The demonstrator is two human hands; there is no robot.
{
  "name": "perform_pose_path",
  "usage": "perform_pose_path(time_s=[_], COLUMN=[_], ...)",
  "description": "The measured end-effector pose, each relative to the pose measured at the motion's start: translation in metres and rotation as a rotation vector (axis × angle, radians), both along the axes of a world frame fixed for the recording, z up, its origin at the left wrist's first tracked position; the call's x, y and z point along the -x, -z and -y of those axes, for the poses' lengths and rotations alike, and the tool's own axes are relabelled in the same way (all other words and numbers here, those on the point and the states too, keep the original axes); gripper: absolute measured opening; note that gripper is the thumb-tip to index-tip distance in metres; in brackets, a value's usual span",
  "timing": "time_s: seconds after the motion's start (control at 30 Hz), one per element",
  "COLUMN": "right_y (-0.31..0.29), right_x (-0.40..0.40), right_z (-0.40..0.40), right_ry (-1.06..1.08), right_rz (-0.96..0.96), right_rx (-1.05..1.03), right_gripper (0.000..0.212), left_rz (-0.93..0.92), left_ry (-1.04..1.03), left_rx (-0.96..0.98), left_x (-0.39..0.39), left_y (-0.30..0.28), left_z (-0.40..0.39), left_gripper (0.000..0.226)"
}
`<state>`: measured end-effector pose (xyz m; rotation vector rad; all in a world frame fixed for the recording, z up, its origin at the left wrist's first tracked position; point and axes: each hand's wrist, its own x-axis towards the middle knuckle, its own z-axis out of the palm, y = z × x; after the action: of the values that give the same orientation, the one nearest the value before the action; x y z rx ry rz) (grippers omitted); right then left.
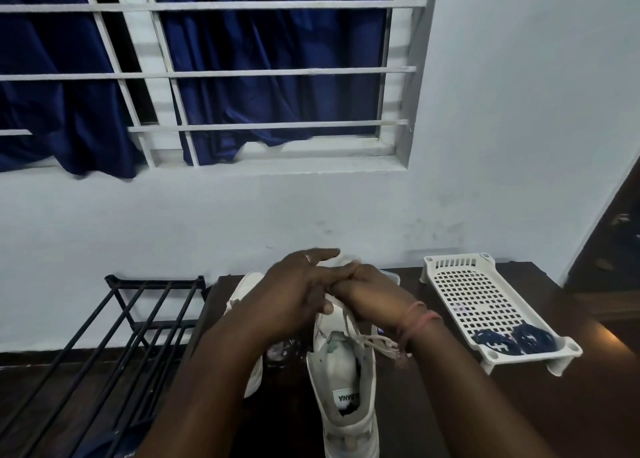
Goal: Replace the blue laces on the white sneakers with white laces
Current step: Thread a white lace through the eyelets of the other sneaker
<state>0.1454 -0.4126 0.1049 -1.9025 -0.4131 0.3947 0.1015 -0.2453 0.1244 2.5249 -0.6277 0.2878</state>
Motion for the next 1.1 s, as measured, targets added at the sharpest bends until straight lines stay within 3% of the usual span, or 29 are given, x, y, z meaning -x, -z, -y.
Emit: perform_pose_path(time_s=[0.2,0.3,0.4,0.47,0.57,0.73,0.93,1.0,1.1], right_y=[-0.010,-0.020,-0.041,-0.059,-0.098,-0.189,-0.294,-0.320,-0.338], right_x=[0.002,0.002,0.005,0.004,0.000,-0.015,-0.021,-0.019,-0.019], right_z=[0.006,0.002,0.002,0.004,0.007,0.002,-0.010,-0.012,-0.011], right_ry=[-0.039,-0.074,-0.127,-0.145,-0.114,0.148,0.241,0.270,0.292], right_rz=[-0.160,-0.309,-0.402,-0.423,-0.381,-0.042,0.257,0.288,0.315], right_rx=[-0.242,-0.376,-0.407,-0.396,-0.311,-0.280,-0.321,-0.337,-0.412], right_gripper=[0.014,0.005,0.011,0.018,0.011,0.024,0.019,0.016,0.010], left_rz=[0.543,0.630,0.673,0.636,0.469,0.050,-0.121,-0.191,-0.156], left_ry=[0.031,-0.015,-0.089,-0.186,-0.345,-0.483,-0.342,-0.294,-0.289], left_rx=[0.090,0.204,0.191,0.296,0.592,1.061,1.150,1.227,1.162], left_x=[0.005,0.012,0.014,0.014,0.008,-0.028,-0.061,-0.063,-0.061], left_y=[0.017,0.016,0.005,-0.010,-0.051,-0.141,-0.228,-0.247,-0.253], left_z=[0.004,0.008,0.009,0.016,0.024,0.023,0.027,0.030,0.031], left_gripper=[0.030,0.026,0.032,0.029,0.018,0.016,0.022,0.021,0.018])
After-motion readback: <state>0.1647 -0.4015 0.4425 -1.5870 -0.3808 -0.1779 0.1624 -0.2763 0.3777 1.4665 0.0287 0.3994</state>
